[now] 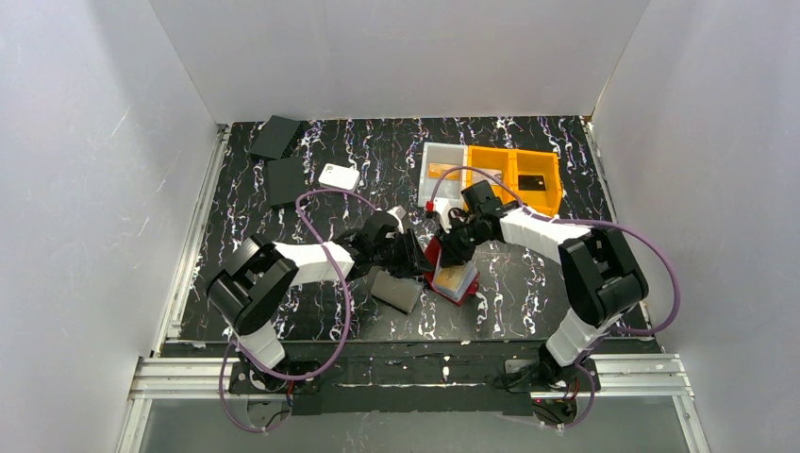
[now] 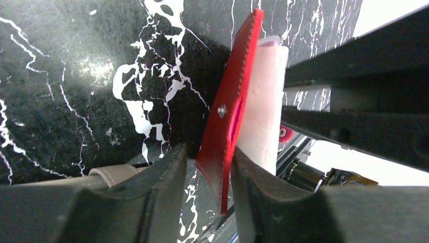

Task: Take the credit cards out of the card holder
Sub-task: Open the card holder at the center of the board.

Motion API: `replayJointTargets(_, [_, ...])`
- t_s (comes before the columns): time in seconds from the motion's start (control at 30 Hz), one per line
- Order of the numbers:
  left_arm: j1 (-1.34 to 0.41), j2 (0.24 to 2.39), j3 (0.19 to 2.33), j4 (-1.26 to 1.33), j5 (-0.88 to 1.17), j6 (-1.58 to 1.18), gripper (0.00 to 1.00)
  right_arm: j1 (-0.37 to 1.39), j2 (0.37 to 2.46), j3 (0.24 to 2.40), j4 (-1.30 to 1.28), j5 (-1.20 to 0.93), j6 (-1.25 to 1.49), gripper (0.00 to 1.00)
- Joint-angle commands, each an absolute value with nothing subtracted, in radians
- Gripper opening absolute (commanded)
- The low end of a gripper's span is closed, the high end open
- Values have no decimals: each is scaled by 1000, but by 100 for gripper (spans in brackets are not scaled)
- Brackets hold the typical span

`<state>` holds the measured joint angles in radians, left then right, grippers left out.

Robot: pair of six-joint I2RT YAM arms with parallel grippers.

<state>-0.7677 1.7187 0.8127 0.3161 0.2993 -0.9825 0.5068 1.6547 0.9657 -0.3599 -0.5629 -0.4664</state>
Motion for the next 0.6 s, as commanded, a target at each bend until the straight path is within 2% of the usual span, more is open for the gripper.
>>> replayJointTargets(0.0, [-751,1627,777,312,302,-964,41,508,1699,1000,-324,-534,-407,25])
replayJointTargets(0.33, [-727,1510,731,313,315,-916,75,460,1722,987,-279,-621,-327,27])
replayJointTargets(0.57, [-724,1641,792,302,380,-867,77,453,1736,988,-292,-692,-328,29])
